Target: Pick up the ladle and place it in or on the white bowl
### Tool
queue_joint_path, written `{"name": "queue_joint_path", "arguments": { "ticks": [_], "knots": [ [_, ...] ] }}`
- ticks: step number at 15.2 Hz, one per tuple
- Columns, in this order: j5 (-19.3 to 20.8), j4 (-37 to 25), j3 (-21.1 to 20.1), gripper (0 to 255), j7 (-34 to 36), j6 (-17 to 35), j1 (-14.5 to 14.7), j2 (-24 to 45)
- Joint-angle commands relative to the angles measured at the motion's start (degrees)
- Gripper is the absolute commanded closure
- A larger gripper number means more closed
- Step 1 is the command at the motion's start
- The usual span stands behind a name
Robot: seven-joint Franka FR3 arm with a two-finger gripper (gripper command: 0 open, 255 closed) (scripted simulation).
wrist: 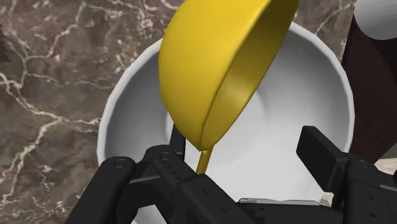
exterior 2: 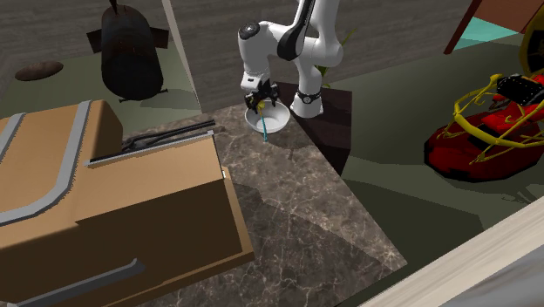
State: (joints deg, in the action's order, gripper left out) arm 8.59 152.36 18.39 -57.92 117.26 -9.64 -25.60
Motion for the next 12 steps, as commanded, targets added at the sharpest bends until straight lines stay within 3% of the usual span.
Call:
{"name": "queue_joint_path", "arguments": {
  "ticks": [1, 3, 7, 12],
  "knots": [
    [0.0, 0.0, 0.0, 0, 0.0, 0.0, 0.0, 0.1],
    [0.1, 0.2, 0.0, 0, 0.0, 0.0, -0.1, -0.1],
    [-0.5, -5.8, -0.9, 0, 0.0, -8.1, 0.1, -2.3],
    [-0.5, -5.8, -0.9, 0, 0.0, -8.1, 0.1, -2.3]
  ]
}}
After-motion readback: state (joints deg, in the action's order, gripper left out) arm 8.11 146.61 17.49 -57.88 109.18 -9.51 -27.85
